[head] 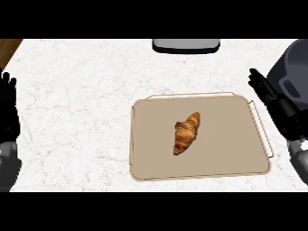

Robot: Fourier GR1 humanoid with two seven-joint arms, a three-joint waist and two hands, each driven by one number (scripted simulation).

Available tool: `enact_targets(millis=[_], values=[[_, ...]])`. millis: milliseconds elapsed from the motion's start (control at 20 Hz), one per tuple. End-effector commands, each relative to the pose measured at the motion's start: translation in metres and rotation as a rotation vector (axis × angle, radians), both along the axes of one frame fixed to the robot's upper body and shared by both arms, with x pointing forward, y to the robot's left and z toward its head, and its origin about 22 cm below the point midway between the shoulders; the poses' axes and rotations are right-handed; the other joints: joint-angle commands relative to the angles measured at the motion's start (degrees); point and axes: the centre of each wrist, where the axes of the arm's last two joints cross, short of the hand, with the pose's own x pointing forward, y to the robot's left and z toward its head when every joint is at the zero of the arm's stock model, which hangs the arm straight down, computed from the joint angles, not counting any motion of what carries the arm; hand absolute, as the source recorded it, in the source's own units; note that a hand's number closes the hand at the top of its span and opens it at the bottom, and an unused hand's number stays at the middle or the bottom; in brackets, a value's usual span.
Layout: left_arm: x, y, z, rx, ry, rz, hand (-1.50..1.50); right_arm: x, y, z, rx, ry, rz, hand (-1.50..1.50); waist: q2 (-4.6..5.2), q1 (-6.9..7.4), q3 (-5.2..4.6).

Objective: Pick the croissant from the tray and place it in the pot

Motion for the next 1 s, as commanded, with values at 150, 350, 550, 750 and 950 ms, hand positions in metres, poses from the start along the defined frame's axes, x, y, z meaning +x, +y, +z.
enact_targets(millis=[150, 350, 550, 750, 950], values=[[0.012, -0.032, 0.019, 0.018, -0.032, -0.178, 0.00, 0.022, -0.018, 0.051, 0.265, -0.191, 0.218, 1.50, 0.39, -1.11, 0.25], [0.010, -0.044, 0.014, -0.031, 0.022, -0.304, 0.00, 0.015, -0.080, 0.066, -0.275, -0.263, -0.084, 1.50, 0.57, -2.34, 0.03], [0.017, -0.074, 0.033, -0.038, 0.009, -0.365, 0.00, -0.004, -0.072, 0.003, -0.172, -0.373, 0.044, -1.50, 0.49, -0.89, 0.23], [0.016, -0.050, 0.028, -0.048, 0.030, -0.352, 0.00, -0.030, -0.062, -0.009, -0.197, -0.441, 0.157, -1.50, 0.30, -1.16, 0.11], [0.005, -0.035, 0.030, -0.033, 0.024, -0.344, 0.00, -0.020, -0.047, 0.025, -0.378, -0.388, 0.165, -1.50, 0.24, -0.66, 0.04]])
